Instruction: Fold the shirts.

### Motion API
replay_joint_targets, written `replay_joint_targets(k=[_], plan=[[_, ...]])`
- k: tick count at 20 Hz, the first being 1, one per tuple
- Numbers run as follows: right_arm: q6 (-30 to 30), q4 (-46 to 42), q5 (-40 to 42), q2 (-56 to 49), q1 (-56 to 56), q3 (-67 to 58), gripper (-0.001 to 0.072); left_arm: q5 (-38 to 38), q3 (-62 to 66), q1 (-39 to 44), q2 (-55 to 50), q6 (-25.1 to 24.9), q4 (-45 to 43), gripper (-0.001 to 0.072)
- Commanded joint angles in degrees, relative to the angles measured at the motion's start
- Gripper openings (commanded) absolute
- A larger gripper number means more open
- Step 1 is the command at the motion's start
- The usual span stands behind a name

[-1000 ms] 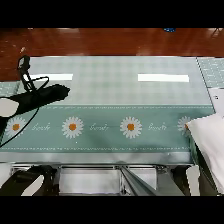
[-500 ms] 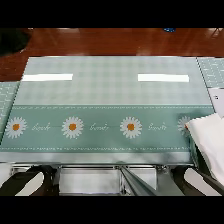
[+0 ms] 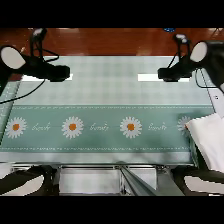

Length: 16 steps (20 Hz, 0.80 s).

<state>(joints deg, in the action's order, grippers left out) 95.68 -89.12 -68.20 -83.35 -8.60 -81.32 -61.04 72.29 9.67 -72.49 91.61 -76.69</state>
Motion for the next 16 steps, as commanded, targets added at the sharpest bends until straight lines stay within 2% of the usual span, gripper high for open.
replay_joint_targets(k=[1, 5, 16], plan=[[0.74, -3.65, -0.07, -2.29, -2.29, 2.51, 0.0025, -2.10, -2.16, 0.72, -2.49, 2.38, -2.84, 0.0013], [0.70, -3.65, -0.90, -2.12, -2.27, 2.40, 0.0025, -5.31, -2.16, 0.66, -2.51, 2.14, -2.86, 0.0013], [0.72, -3.63, -0.83, -2.12, -2.27, 2.40, 0.0025, -5.03, -2.16, 0.66, -2.60, 2.14, -2.86, 0.0013]])
